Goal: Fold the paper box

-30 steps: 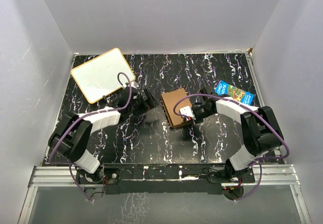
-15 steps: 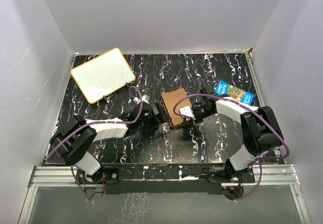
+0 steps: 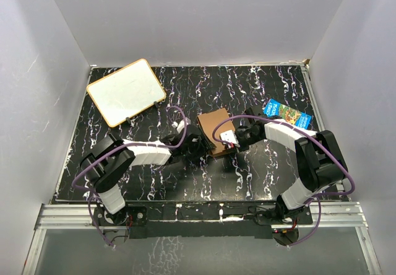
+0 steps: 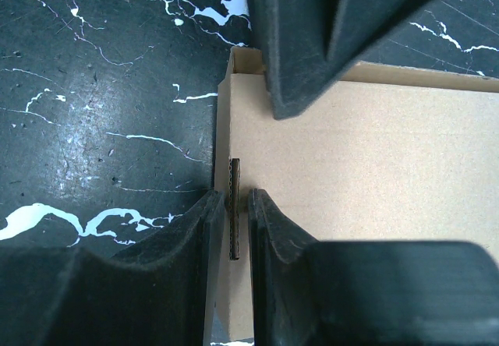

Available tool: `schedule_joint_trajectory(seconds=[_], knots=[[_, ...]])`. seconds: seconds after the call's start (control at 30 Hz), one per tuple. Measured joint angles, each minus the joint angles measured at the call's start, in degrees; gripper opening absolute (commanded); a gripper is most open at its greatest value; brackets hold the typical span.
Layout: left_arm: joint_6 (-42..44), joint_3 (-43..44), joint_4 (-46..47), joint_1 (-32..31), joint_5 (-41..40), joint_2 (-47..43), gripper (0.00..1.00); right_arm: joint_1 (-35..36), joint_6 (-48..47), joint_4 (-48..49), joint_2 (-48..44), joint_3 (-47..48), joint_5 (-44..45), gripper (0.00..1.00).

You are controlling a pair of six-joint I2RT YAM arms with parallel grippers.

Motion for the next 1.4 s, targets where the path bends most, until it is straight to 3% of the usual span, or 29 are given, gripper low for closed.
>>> schedule_joint_trajectory(seconds=[0.1,0.17,0.37,0.53,0.63,0.77,0.87,0.97,1.13,1.4], knots=[[-2.8,0.2,-2.0,-1.4,-0.5,0.1,0.42,0.0,0.0,0.0,0.0,0.0,0.0,0.24],[-4.6,0.3,-2.8,-2.1,-1.0,0.1,0.29,0.0,0.0,0.0,0.0,0.0,0.0,0.24],[-7.5,2.4,-4.3,-2.6,-1.4,0.9,0.03,0.1,0.0,0.0,0.0,0.0,0.2,0.24],[-7.8,3.3,-5.9,-2.6,-0.9,1.0,0.01,0.2,0.0,0.1,0.0,0.0,0.2,0.24],[-7.8,3.3,-5.9,-2.5,-0.9,1.0,0.13,0.2,0.0,0.1,0.0,0.0,0.2,0.26],[-6.4,3.4,-6.6,-2.6,-1.0,0.8,0.54,0.2,0.3,-0.1,0.0,0.0,0.2,0.36],[-4.3,3.4,-7.3,-2.7,-1.3,0.6,0.72,0.4,1.5,-0.3,0.0,0.1,0.1,0.45],[-0.4,3.1,-7.9,-2.9,-2.2,-1.7,0.77,0.8,3.0,-0.5,-0.4,0.1,0.5,0.54],[7.3,0.6,-7.0,-0.7,-2.5,-7.4,0.78,0.7,5.3,-1.7,-2.4,0.1,2.4,0.58],[15.8,-3.1,-1.6,13.6,4.3,-12.1,0.78,-4.7,7.6,-6.8,-5.2,3.9,-1.4,0.57]])
